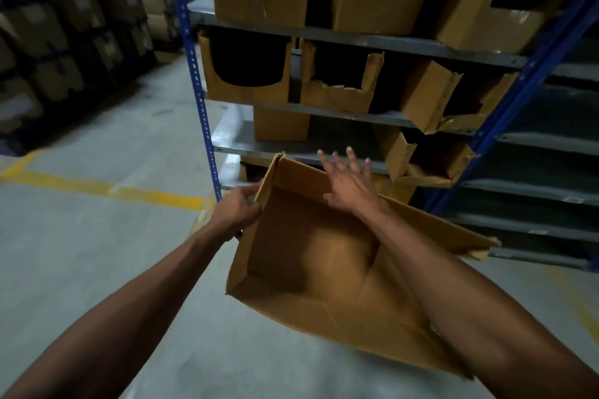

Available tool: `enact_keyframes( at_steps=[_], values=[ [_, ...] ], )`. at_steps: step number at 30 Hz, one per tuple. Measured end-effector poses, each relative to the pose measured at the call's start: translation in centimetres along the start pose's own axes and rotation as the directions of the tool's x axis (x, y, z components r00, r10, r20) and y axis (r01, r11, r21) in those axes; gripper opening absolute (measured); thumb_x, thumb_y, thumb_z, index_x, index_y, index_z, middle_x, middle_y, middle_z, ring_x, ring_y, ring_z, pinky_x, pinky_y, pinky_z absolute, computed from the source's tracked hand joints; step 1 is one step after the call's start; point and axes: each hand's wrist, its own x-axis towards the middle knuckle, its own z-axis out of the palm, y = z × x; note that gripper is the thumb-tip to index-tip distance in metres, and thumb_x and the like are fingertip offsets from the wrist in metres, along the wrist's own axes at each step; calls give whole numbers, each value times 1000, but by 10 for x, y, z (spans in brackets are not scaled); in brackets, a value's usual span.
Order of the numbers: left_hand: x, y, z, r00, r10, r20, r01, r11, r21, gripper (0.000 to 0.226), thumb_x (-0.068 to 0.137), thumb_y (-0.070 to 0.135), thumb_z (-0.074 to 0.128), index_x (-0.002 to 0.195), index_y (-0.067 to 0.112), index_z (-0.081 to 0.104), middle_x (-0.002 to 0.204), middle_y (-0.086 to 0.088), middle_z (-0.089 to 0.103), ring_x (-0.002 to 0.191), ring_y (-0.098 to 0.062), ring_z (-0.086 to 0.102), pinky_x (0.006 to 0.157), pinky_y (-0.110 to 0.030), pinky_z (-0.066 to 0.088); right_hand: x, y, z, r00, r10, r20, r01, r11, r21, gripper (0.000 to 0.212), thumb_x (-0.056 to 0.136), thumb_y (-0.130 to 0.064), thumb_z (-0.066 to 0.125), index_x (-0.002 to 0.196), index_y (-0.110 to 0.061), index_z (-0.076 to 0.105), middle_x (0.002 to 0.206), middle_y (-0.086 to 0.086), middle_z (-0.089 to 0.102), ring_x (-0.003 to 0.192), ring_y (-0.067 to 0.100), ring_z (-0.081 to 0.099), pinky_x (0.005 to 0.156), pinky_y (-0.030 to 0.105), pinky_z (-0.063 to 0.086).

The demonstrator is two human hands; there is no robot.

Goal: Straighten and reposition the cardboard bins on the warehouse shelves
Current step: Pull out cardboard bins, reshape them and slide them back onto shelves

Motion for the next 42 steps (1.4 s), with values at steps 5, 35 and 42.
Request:
enact_keyframes(
  at_steps=[5, 35, 42],
  values=[
    [5, 21, 11, 996, 71, 49, -74, 995, 63, 50, 99, 30, 70, 147, 39, 60, 100, -5, 79, 80, -22, 76, 58, -36, 62, -10, 41, -4, 999, -39, 13, 37, 991, 126, 41, 102, -36, 58, 142, -35, 49, 113, -1, 64, 93, 16, 60, 75, 36, 53],
    [-68, -21, 184, 955, -238, -175, 222, 969, -105, 29, 100, 31, 69, 124, 14, 73, 103, -9, 79, 86, -29, 77, 83, -53, 65, -107, 238, 65, 908, 271, 318, -389, 268, 882, 68, 84, -39, 84, 143, -31, 51, 123, 0, 68, 103, 23, 69, 82, 45, 60],
    [1, -10, 175, 949, -285, -135, 276, 958, -79, 11, 104, 21, 63, 113, 15, 68, 88, -3, 72, 86, -31, 73, 88, -53, 63, -134, 232, 138, 846, 212, 489, -533, 365, 763, 41, 98, -17, 68, 138, -15, 58, 119, 3, 67, 104, 23, 62, 90, 37, 47]
  ],
)
